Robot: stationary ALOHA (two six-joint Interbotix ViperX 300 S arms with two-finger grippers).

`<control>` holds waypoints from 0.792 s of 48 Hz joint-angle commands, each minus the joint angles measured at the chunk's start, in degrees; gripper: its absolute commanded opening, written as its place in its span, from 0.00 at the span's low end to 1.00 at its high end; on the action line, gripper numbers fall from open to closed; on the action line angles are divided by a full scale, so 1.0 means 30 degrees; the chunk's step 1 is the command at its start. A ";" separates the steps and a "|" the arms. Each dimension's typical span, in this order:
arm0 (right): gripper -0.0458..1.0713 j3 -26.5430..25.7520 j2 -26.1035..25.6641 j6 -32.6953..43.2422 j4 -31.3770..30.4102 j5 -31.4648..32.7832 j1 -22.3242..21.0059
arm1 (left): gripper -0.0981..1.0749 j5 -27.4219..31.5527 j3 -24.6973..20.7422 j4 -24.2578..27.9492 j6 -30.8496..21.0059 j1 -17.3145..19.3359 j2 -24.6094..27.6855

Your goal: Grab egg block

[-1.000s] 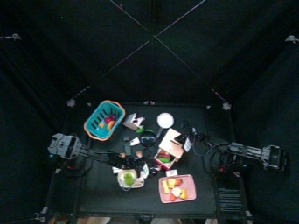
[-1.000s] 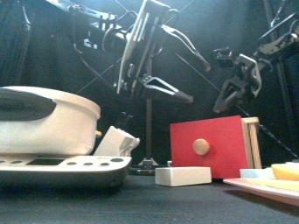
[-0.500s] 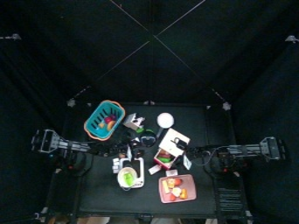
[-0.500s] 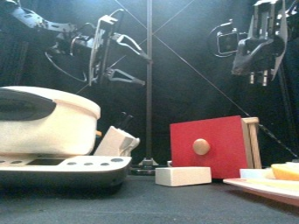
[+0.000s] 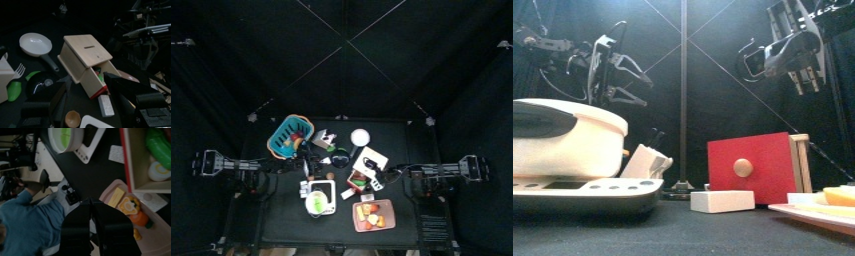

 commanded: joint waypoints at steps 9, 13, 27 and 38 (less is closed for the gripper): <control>0.34 -0.1729 -0.0146 1.0781 -1.0723 0.1787 0.2813 | 0.85 -0.0117 0.0645 0.0176 0.0029 0.0088 -0.1494; 0.34 -0.1465 0.0264 1.3418 -1.2451 0.1318 0.4541 | 0.85 -0.0117 0.0879 0.0176 0.0029 0.0088 -0.1758; 0.43 -0.2373 0.3047 2.0537 -1.6084 -0.0498 0.9580 | 0.85 -0.0117 0.0996 0.0146 0.0000 0.0088 -0.1816; 0.62 -0.3223 0.5742 2.3027 -1.8604 -0.1025 1.0957 | 0.85 -0.0117 0.1113 0.0117 0.0000 0.0088 -0.1816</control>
